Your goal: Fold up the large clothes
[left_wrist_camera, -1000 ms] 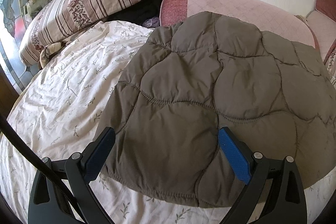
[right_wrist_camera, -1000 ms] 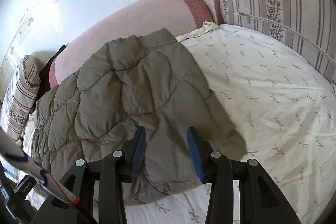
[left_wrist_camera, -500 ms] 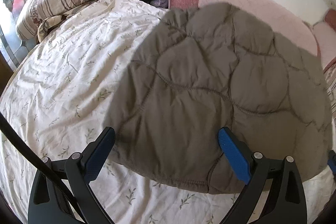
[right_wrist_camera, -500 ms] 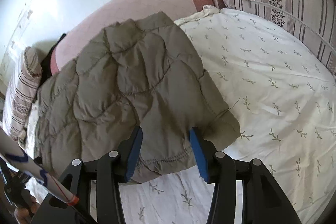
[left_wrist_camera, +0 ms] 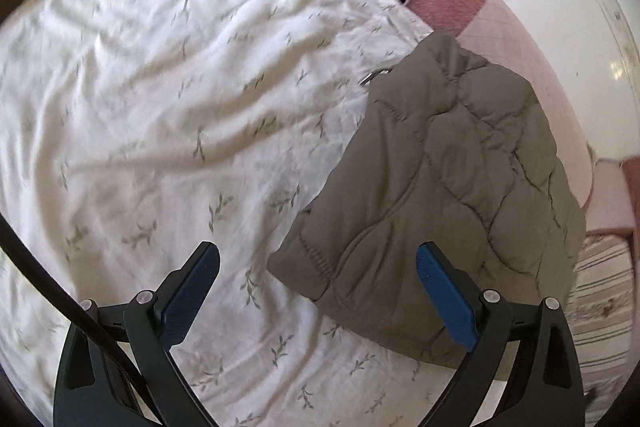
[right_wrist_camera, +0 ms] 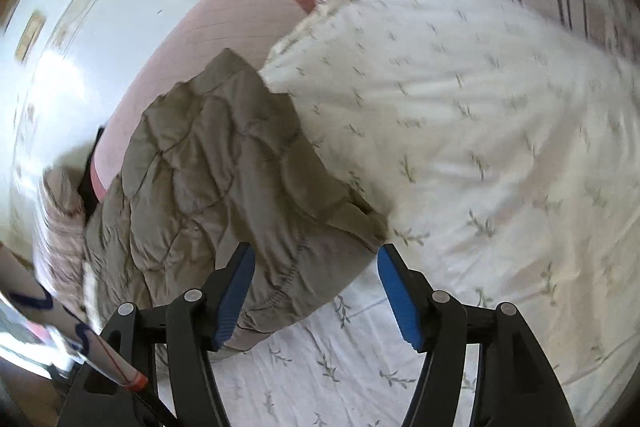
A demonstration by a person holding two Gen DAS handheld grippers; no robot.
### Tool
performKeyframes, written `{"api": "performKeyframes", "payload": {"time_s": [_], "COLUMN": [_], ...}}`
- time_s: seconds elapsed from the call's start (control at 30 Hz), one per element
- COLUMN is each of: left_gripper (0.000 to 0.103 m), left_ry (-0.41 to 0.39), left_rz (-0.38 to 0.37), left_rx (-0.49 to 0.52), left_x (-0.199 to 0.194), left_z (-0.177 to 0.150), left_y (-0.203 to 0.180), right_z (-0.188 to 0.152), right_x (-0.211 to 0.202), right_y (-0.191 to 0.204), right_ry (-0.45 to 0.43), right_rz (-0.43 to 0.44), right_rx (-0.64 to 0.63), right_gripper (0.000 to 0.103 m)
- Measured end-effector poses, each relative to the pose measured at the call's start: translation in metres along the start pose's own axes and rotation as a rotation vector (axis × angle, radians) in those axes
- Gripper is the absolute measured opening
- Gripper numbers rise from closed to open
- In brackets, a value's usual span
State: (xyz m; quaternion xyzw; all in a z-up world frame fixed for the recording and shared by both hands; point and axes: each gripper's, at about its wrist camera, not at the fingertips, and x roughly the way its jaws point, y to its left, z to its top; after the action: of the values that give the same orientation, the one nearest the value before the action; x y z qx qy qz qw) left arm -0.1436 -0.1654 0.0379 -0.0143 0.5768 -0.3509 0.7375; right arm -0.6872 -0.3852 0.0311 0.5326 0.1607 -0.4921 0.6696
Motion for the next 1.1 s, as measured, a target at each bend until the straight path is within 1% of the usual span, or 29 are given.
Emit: {"api": "performKeyframes", "payload": {"time_s": [0.03, 0.1, 0.17, 0.27, 0.33, 0.4, 0.53, 0.7, 0.8, 0.83, 0.87, 0.9, 0.93, 0.97, 1.0, 1.03, 1.07, 1.1], "left_gripper": [0.098, 0.098, 0.098, 0.098, 0.098, 0.098, 0.098, 0.098, 0.099, 0.099, 0.098, 0.09, 0.086, 0.076, 0.065, 0.06, 0.051, 0.045], "left_ry": [0.018, 0.046, 0.07, 0.096, 0.112, 0.128, 0.114, 0.086, 0.062, 0.051, 0.042, 0.029, 0.016, 0.003, -0.014, -0.043, -0.067, -0.102], "left_rz": [-0.038, -0.087, -0.12, -0.151, -0.188, -0.218, -0.234, -0.243, -0.239, -0.238, -0.231, -0.215, -0.196, -0.184, -0.174, -0.154, -0.136, -0.103], "left_rx": [-0.025, -0.062, -0.095, -0.116, -0.133, -0.156, -0.158, -0.142, -0.136, -0.127, -0.116, -0.098, -0.07, -0.047, -0.028, 0.001, 0.026, 0.063], "left_x": [0.003, 0.011, 0.019, 0.032, 0.04, 0.043, 0.046, 0.05, 0.054, 0.054, 0.054, 0.053, 0.052, 0.049, 0.045, 0.038, 0.033, 0.026], "left_z": [0.0, -0.003, -0.007, -0.008, -0.008, -0.009, -0.01, -0.009, -0.007, -0.006, -0.006, -0.006, -0.006, -0.006, -0.006, -0.007, -0.008, -0.009], "left_y": [0.003, 0.005, 0.006, 0.003, 0.0, 0.001, -0.001, -0.004, -0.008, -0.01, -0.011, -0.014, -0.018, -0.022, -0.025, -0.031, -0.035, -0.042], "right_z": [0.0, 0.0, -0.002, -0.002, -0.003, -0.003, -0.003, -0.003, -0.004, -0.004, -0.004, -0.004, -0.004, -0.004, -0.003, -0.004, -0.005, -0.008], "right_x": [0.004, 0.01, 0.017, 0.024, 0.028, 0.031, 0.04, 0.053, 0.064, 0.068, 0.071, 0.072, 0.071, 0.067, 0.062, 0.058, 0.049, 0.043], "right_y": [-0.008, -0.019, -0.029, -0.034, -0.032, -0.032, -0.036, -0.035, -0.032, -0.031, -0.029, -0.026, -0.023, -0.018, -0.009, 0.0, 0.015, 0.026], "right_ry": [0.019, 0.045, 0.061, 0.071, 0.069, 0.06, 0.053, 0.037, 0.036, 0.039, 0.04, 0.035, 0.027, 0.013, -0.009, -0.029, -0.069, -0.101], "right_rz": [0.029, 0.07, 0.119, 0.178, 0.196, 0.195, 0.199, 0.204, 0.196, 0.193, 0.195, 0.193, 0.181, 0.175, 0.154, 0.126, 0.077, 0.046], "right_rx": [0.045, 0.113, 0.18, 0.225, 0.228, 0.219, 0.241, 0.242, 0.235, 0.225, 0.214, 0.202, 0.189, 0.159, 0.104, 0.05, -0.043, -0.108], "right_gripper": [0.069, 0.069, 0.069, 0.069, 0.069, 0.071, 0.072, 0.079, 0.08, 0.079, 0.069, 0.06, 0.054, 0.045, 0.039, 0.037, 0.034, 0.032]}}
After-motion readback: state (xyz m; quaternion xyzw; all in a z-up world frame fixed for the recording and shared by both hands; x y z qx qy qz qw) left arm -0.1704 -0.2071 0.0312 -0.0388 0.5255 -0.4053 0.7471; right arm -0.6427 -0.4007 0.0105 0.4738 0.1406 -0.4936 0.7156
